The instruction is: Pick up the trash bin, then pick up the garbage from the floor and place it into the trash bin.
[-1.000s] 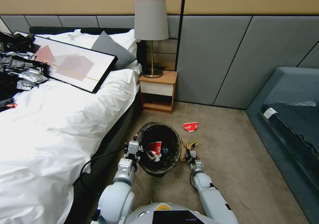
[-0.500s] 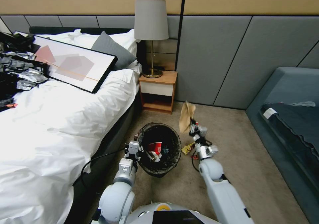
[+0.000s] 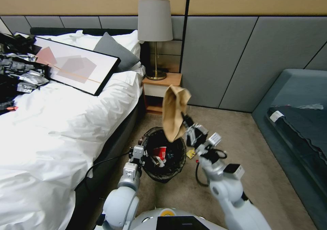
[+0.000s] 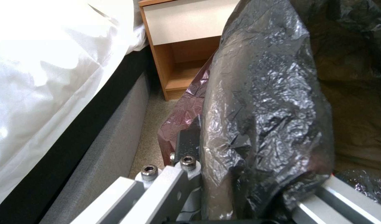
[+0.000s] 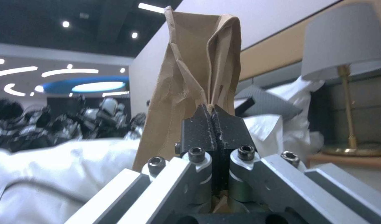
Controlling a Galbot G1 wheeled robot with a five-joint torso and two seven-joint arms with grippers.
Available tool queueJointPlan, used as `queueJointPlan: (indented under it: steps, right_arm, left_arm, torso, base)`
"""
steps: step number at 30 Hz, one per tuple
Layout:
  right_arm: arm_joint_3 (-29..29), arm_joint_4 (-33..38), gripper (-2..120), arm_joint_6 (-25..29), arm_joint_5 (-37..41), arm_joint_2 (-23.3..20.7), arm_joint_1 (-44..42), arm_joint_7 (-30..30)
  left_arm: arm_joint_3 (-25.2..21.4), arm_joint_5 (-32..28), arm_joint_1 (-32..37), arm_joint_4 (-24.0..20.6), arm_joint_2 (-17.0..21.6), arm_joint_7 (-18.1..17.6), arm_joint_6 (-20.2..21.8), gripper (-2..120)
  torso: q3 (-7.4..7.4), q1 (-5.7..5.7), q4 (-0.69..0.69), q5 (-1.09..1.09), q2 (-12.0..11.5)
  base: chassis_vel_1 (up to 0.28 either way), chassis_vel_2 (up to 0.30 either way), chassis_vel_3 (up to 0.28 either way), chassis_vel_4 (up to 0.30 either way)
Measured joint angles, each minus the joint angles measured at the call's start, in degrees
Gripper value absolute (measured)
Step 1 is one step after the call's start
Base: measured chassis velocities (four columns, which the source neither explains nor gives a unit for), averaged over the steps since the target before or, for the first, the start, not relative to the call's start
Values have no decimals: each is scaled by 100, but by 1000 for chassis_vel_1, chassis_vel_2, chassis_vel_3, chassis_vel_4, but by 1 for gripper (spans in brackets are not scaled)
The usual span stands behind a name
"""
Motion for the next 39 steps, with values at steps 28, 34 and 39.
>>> queueJointPlan:
  steps: [28, 34, 39]
  right_arm:
    - [115, -1543, 0, 319, -229, 225, 368, 100]
    - [188, -1597, 0, 314, -244, 237, 410, 103]
    - [209, -1625, 16, 311, -321, 240, 395, 90]
  left_arm:
    - [-6, -8, 20, -89, 10, 3, 6, 1]
    - [-5, -8, 23, -90, 2, 2, 6, 1]
    - [-6, -10, 13, -88, 4, 4, 6, 1]
  torso:
    - [1, 0, 0, 0, 0]
    - [0, 0, 0, 0, 0]
    - [0, 0, 0, 0, 0]
  base:
    - [0, 0, 0, 0]
    - [0, 0, 0, 0]
    - [0, 0, 0, 0]
